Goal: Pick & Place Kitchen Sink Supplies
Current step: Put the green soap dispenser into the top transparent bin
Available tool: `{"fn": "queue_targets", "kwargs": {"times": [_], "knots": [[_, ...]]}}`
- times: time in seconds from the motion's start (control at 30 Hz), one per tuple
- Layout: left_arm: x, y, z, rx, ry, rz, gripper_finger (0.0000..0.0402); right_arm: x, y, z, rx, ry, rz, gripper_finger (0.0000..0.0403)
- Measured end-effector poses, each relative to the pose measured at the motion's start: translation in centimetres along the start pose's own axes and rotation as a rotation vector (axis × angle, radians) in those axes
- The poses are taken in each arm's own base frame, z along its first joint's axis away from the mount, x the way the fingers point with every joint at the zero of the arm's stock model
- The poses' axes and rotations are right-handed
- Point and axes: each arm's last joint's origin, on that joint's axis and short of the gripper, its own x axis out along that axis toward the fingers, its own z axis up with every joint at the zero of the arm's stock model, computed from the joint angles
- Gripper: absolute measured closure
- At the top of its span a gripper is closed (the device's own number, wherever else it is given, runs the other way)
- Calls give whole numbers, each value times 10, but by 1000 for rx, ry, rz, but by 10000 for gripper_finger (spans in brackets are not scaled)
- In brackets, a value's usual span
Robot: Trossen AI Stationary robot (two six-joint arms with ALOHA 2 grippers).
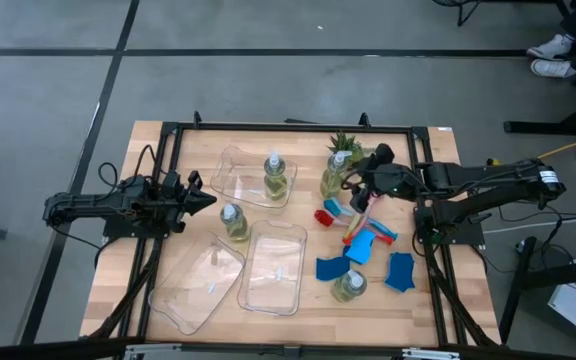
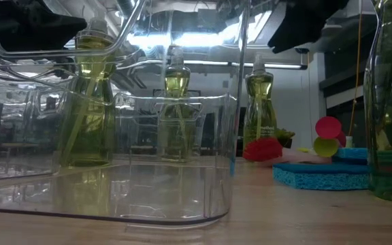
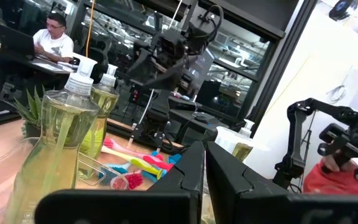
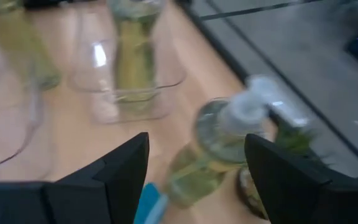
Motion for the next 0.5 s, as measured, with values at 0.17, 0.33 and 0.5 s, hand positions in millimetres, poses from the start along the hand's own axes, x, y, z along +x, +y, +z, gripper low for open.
{"fn": "queue_targets", "kwargs": {"times": [0.17,0.33,0.5], "knots": [[0,0,0,0,-1,0,391,4,1,1,4,-15,-52,138],[0,0,0,0,0,0,391,13,4,0,10,6,-79,138],[0,0,0,0,0,0,389,29,4,-1,38,22,-157,138]]}}
